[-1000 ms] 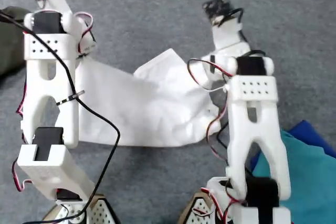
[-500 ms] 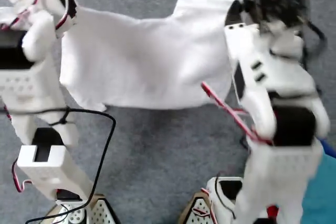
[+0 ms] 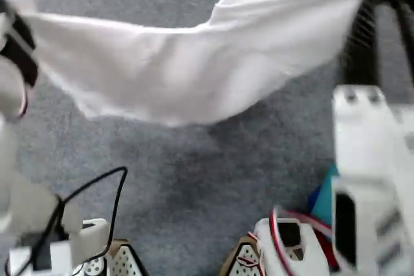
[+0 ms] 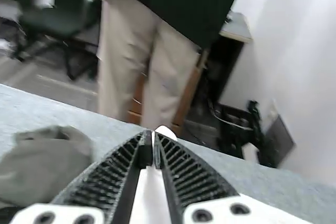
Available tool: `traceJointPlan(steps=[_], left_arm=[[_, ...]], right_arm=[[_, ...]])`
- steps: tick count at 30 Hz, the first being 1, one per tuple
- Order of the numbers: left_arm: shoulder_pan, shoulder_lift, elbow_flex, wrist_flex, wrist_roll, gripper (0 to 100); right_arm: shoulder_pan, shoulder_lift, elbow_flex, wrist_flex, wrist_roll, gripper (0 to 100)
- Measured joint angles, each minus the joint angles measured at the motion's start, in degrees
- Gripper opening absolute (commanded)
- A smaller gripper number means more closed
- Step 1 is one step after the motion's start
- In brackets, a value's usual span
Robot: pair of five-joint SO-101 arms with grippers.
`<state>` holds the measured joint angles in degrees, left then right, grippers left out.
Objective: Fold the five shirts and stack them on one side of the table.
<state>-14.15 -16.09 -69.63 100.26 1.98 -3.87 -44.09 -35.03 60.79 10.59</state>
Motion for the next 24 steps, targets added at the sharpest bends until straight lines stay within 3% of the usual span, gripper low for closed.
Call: traceJointPlan(steps=[12, 17, 24], left_arm=[[-3.5, -23.6, 19.9, 0.0, -3.7, 2], [-3.5, -27.7, 28.9, 0.0, -3.7, 2], [-3.5, -28.1, 44.0, -3.3, -3.7, 2]], right_arm=[[0.5, -0.1, -9.2, 0.4, 7.8, 0.5], [0.5, -0.1, -9.2, 6.8, 8.3, 0.5], [0.5, 0.1, 2.1, 9.7, 6.9, 0.5]])
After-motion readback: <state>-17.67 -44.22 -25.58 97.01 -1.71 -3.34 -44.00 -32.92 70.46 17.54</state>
